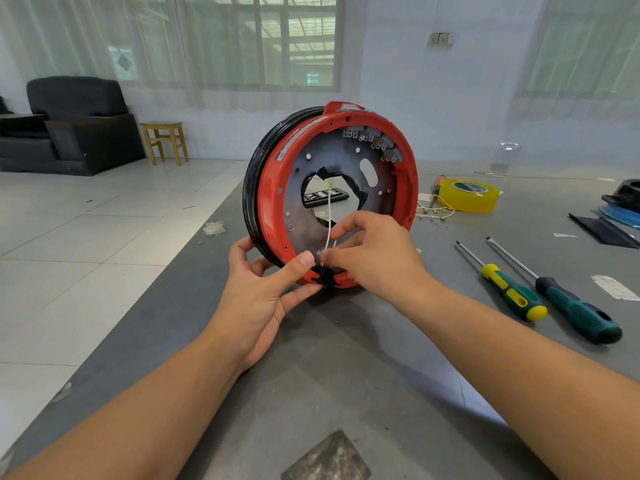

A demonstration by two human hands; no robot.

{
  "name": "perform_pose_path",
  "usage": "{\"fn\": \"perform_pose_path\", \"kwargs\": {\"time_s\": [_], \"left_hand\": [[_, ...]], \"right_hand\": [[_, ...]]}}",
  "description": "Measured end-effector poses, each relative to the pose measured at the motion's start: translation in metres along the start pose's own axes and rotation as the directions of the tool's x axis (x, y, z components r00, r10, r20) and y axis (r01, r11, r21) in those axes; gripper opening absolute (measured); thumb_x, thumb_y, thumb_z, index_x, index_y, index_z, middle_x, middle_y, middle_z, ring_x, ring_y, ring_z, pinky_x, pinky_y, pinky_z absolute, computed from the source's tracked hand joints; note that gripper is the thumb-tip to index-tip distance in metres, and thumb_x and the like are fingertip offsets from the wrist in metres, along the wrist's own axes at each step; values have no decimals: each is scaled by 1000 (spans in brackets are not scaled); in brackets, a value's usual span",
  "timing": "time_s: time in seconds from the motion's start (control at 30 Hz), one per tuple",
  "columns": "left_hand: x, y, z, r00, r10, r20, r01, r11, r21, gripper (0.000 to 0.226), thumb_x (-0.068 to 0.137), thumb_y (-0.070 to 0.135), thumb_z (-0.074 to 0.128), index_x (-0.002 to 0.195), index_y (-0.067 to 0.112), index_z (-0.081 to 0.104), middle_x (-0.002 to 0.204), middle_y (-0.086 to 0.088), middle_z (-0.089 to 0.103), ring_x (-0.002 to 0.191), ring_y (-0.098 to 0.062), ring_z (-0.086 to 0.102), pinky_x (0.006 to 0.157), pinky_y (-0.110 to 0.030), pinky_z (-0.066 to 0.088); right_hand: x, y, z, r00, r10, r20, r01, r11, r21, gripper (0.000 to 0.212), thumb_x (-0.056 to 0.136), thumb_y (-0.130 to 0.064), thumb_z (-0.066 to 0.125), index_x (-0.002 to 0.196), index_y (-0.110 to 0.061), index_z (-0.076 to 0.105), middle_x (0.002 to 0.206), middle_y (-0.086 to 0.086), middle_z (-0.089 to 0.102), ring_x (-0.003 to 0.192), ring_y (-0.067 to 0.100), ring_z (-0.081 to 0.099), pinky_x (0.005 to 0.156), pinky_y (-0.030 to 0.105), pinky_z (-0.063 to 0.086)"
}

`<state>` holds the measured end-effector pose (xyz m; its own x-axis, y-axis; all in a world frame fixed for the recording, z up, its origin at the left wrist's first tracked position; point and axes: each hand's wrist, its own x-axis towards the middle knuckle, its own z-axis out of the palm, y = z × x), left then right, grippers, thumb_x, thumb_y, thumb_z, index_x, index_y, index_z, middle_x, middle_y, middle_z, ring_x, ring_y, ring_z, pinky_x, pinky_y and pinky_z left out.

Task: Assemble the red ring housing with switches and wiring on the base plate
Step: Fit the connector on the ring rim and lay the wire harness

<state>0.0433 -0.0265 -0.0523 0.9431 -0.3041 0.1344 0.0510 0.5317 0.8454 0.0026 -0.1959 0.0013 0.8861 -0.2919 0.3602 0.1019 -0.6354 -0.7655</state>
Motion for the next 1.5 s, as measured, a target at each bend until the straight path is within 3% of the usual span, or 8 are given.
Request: {"fn": "perform_pose_path", "kwargs": {"time_s": [0.17, 0.3, 0.4, 0.6, 0.83, 1.03, 1.23, 1.5], "left_hand": [[1, 1, -1, 998, -23, -58, 20, 999, -49, 82, 68, 12, 90, 134, 27, 44, 127, -21, 71, 107, -38, 76, 79, -47, 65], [3, 5, 0, 991, -58, -119, 44, 992, -119, 82, 66, 14, 90, 134, 22, 45, 119, -19, 75, 108, -40, 75, 76, -43, 65], [1, 9, 1, 987, -84, -137, 66, 989, -131, 82, 66, 19, 90, 135, 18, 46, 106, -11, 80, 101, -39, 77, 75, -40, 65], [-2, 17, -8, 975, -133, -176, 139, 990, 21, 76, 74, 37, 87, 135, 17, 45, 128, -15, 69, 97, -40, 78, 70, -39, 65], [1, 30, -24, 982, -49, -182, 130, 876, 464, 97, 63, 76, 73, 144, 30, 44, 112, -6, 74, 87, -33, 79, 76, -48, 65], [4, 28, -25, 978, 96, -184, 91, 601, 794, 44, 79, 88, 37, 79, 57, 69, 74, 28, 68, 76, 9, 63, 73, -24, 40], [16, 23, -30, 963, 95, -254, 162, 551, 819, 75, 99, 74, 36, 85, 9, 71, 81, -4, 70, 75, -18, 60, 66, -30, 39], [19, 21, -33, 971, 64, -232, 160, 546, 822, 81, 77, 98, 30, 85, 31, 75, 89, 3, 76, 89, -12, 65, 79, -33, 43]], "right_hand": [[3, 2, -1, 997, -50, -62, 54, 995, 79, 12, 86, -37, 76, 89, -29, 67, 75, -9, 75, 59, 5, 68, 60, 31, 58], [-2, 24, -4, 889, -422, -175, 379, 895, -236, 15, 96, -39, 60, 93, -27, 67, 81, -16, 66, 76, 5, 61, 70, 27, 48], [-6, 50, -12, 763, -645, -41, 533, 664, -525, 35, 98, -50, 54, 101, -20, 72, 105, -5, 66, 103, 22, 59, 89, 38, 44], [-4, 76, -33, 782, -614, 106, 527, 561, -639, 52, 90, -71, 53, 122, -32, 66, 138, -9, 56, 137, 23, 41, 107, 32, 21], [-26, 63, -26, 679, -723, 126, 633, 490, -600, 36, 97, -58, 57, 108, -26, 69, 115, -7, 64, 120, 21, 58, 103, 53, 30], [-56, 55, -16, 723, -686, 79, 602, 571, -558, 32, 99, -61, 50, 106, -33, 61, 95, -12, 53, 93, 15, 57, 93, 50, 30], [-63, 43, -6, 780, -622, 66, 560, 646, -519, 37, 98, -63, 51, 107, -30, 67, 91, -11, 52, 89, 15, 53, 86, 41, 27], [-67, 36, -5, 806, -584, 93, 540, 662, -519, 39, 98, -63, 48, 108, -30, 67, 93, -11, 55, 90, 15, 53, 88, 44, 31]]}}
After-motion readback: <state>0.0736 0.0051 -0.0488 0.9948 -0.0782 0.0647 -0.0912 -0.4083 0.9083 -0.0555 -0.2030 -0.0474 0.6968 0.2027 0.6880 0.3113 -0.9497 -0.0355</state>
